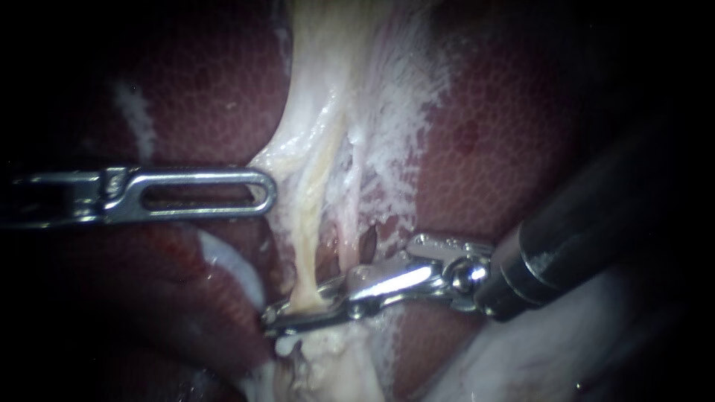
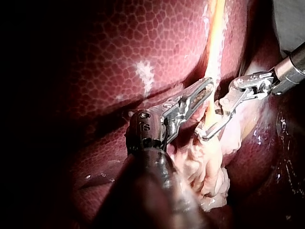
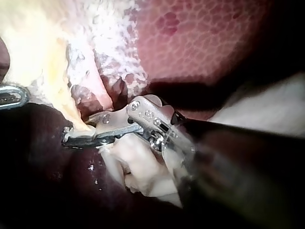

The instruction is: Going back second clip left tube

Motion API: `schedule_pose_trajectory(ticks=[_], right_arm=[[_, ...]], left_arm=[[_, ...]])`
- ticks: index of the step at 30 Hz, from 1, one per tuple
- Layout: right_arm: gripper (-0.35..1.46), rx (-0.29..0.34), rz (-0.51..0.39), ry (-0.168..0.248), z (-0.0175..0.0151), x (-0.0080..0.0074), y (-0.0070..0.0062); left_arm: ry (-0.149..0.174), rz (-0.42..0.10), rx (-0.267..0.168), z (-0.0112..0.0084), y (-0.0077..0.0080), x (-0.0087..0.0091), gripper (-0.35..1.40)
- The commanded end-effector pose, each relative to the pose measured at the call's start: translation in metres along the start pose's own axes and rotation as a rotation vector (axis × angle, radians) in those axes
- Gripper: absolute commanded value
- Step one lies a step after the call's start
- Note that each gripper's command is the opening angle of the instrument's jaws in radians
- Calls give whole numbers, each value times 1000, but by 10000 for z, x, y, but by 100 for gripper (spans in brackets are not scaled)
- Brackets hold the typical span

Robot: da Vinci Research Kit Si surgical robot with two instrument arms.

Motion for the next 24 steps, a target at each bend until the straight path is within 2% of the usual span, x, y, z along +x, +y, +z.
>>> schedule_pose_trajectory(ticks=[1,8,24], right_arm=[[38,0,-23,-1,0,0,1],[53,-13,-111,0,4,2,1],[60,-46,-292,-5,9,7,4]], left_arm=[[0,0,1,0,0,0,-35],[0,0,1,0,0,0,-35],[0,0,0,0,0,0,-35]])
